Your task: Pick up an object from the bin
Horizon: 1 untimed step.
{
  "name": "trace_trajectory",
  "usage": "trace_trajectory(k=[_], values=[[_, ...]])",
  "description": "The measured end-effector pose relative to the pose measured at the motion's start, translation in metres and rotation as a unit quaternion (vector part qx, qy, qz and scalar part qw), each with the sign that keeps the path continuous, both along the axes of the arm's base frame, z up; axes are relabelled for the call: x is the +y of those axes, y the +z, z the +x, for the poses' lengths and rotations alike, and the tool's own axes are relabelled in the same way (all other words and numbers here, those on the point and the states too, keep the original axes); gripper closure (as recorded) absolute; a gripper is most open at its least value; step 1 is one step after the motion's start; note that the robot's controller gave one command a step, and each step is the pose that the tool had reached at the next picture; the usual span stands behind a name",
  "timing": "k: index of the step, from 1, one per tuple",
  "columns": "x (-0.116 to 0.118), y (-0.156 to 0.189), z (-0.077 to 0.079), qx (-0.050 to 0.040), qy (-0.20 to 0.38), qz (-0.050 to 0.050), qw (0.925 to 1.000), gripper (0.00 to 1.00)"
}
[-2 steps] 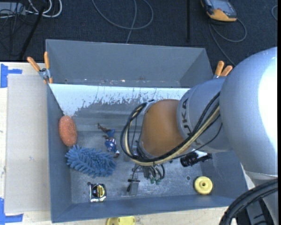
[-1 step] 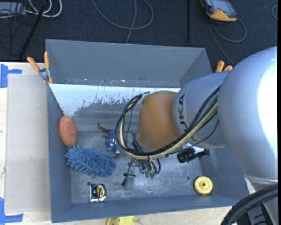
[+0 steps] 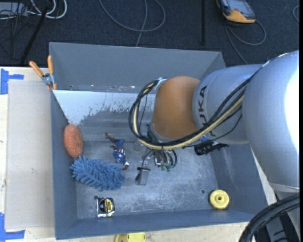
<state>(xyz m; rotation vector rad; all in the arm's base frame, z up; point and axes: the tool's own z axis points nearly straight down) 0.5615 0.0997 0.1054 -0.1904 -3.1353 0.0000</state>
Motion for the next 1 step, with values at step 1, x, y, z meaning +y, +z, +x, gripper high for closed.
trace_trajectory(k=[1], values=[[0.0209,-0.0011,0.0161,-0.0014,0.009,-0.001,1.0000,0.00]])
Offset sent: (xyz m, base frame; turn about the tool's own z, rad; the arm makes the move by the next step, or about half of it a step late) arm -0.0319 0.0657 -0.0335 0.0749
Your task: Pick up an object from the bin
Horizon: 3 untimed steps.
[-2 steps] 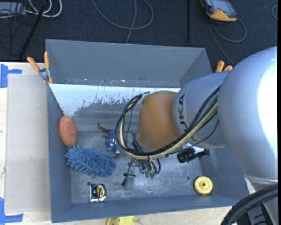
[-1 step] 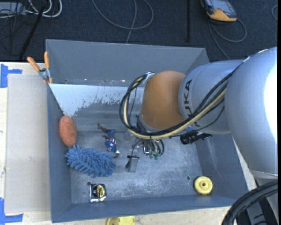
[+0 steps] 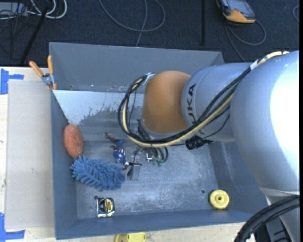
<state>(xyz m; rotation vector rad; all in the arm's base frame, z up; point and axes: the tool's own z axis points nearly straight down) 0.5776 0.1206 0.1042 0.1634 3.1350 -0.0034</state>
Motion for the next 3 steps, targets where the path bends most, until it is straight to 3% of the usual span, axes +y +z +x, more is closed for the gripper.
trace_trajectory(k=[1,2,3], values=[[0.0301,-0.0198,-0.0272,-0.0004,-0.029,0.001,0.9996,0.00],[0.0359,-0.0278,-0.0354,-0.0088,-0.050,0.002,0.9987,1.00],[0.0359,-0.0278,-0.0354,-0.0087,-0.050,0.002,0.9987,1.00]])
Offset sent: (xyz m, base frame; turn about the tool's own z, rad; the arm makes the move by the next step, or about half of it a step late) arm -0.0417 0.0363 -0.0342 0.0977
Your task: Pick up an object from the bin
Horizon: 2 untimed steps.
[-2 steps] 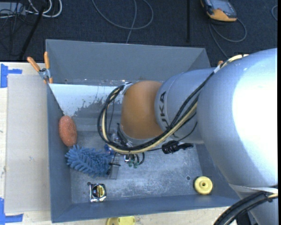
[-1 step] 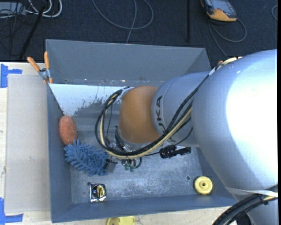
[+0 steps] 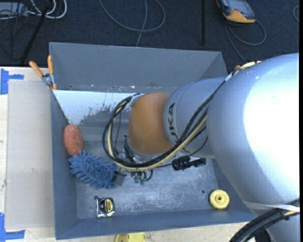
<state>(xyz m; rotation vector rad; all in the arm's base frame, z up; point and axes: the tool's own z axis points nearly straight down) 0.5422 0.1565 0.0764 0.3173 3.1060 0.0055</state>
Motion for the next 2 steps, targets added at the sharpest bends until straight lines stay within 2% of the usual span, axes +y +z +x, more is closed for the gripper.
trace_trajectory(k=[1,2], values=[[0.010,0.012,-0.002,0.0105,-0.011,-0.001,0.9999,1.00],[0.009,0.039,-0.023,0.0117,0.017,-0.002,0.9998,1.00]])
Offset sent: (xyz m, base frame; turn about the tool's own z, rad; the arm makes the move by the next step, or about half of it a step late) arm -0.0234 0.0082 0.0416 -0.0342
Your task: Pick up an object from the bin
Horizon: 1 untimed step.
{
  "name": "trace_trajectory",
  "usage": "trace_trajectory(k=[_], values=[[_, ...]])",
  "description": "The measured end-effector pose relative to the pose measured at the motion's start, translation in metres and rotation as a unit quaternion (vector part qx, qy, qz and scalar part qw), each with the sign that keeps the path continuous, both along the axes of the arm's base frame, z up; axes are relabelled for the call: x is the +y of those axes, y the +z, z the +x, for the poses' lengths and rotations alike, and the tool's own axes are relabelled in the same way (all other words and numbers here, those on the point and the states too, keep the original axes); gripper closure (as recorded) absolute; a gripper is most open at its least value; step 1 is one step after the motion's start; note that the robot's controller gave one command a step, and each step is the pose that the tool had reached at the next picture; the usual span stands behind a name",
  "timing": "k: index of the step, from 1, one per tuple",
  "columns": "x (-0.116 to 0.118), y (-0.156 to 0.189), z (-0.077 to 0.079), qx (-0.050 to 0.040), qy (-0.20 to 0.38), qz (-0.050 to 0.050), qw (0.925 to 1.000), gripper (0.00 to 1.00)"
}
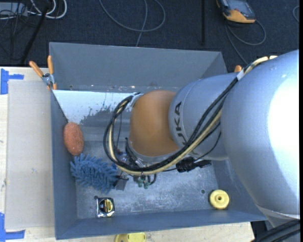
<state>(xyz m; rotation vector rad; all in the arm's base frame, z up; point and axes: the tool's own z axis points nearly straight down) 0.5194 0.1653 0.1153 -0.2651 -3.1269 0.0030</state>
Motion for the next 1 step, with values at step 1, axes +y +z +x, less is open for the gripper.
trace_trajectory(k=[1], values=[[-0.0175,0.0173,0.0241,-0.0009,0.013,0.001,0.9999,1.00]])
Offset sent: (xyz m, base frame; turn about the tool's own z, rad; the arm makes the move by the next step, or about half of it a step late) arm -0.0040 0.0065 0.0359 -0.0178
